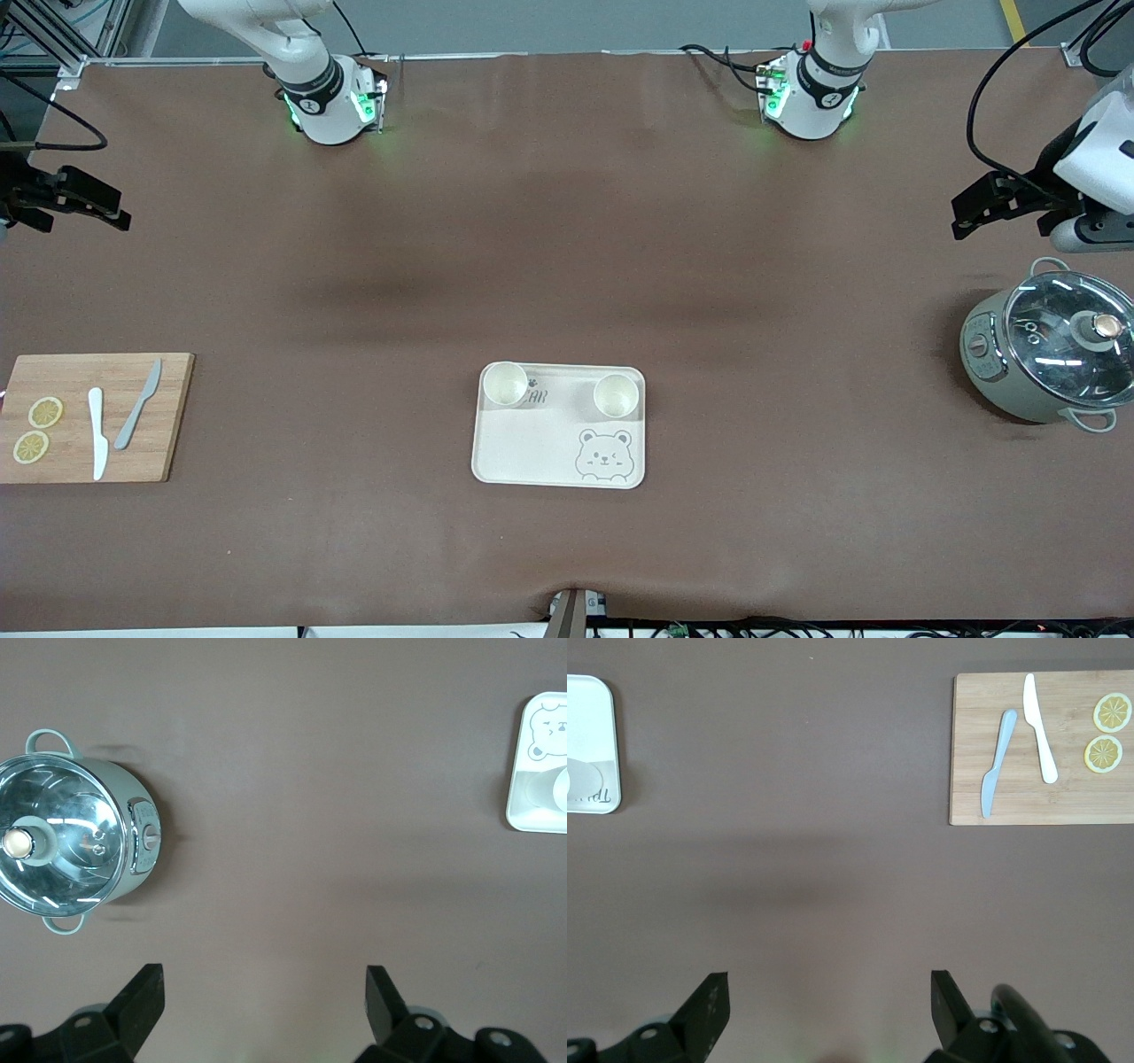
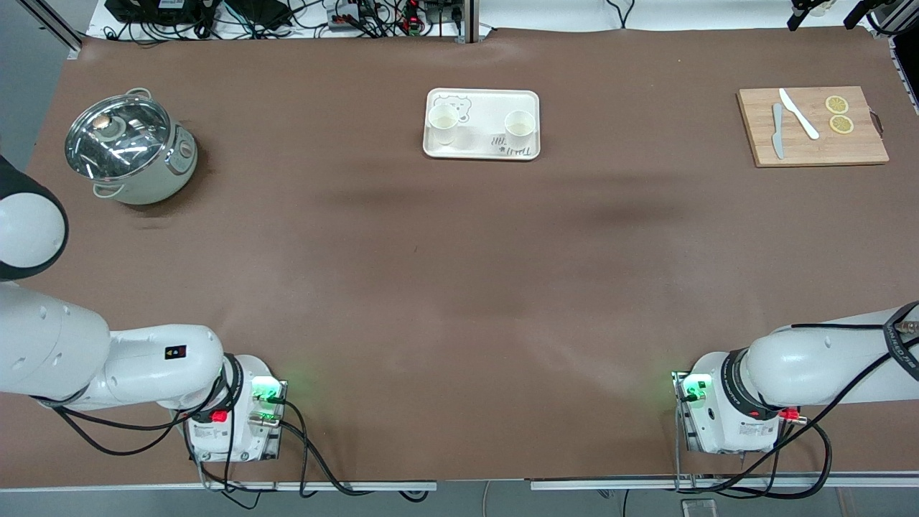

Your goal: Place white IKEA cup upright on tray with both arms

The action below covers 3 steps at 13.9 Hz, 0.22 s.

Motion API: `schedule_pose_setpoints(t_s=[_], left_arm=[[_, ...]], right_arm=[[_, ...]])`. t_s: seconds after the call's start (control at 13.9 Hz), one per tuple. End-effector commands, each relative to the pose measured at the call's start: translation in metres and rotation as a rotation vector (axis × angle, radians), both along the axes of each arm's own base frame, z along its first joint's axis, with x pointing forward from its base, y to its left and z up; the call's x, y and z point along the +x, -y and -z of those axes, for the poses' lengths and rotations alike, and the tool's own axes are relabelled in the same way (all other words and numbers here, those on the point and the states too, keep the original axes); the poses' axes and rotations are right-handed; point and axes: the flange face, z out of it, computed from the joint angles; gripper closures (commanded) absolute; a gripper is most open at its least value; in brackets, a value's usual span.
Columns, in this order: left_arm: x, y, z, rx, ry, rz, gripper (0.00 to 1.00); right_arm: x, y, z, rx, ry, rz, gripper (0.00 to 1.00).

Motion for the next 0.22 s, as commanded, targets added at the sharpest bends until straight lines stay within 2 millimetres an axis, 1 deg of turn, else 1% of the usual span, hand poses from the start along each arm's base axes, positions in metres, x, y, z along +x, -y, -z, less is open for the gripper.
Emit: schedule_pose_setpoints(t_s=[0.0,0.14], left_arm=[[0.0014,-0.0010,-0.0008,-0.020,-0.007,0.005,0.00],[0.0009,-0.0009,-0.0009,-0.020,-0.007,0.005,0.00]], right_arm=[[-0.0062,0.0045,-0.0042,0.008,-0.005,0.009,0.00],[-0.0069,-0.0011,-0.0045,0.004,-0.011,0.044,0.00]])
